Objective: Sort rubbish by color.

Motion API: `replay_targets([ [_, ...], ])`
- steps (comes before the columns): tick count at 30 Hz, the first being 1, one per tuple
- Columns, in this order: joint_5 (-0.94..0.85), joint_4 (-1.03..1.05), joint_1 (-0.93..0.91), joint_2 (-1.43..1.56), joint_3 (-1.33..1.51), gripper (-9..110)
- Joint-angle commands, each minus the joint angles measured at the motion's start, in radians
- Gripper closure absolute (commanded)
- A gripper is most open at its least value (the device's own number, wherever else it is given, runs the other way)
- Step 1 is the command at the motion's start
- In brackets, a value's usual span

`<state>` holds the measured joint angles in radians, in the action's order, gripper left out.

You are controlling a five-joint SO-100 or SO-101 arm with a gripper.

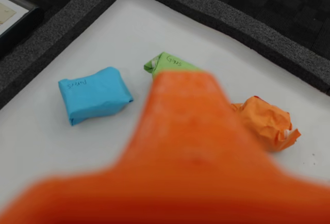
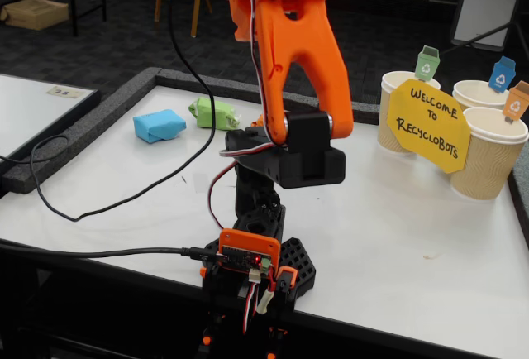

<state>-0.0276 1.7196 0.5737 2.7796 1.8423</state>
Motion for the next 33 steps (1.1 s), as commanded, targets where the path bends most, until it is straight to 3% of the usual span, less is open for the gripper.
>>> replay_targets([
  [1,0.017,-0.023,-0.029,-0.017,-0.038,88],
  [11,0.017,-0.206,-0.147,-0.170,0.084,88],
  [33,0.018,-0.681,-0.302,-0.868,0.087,90],
])
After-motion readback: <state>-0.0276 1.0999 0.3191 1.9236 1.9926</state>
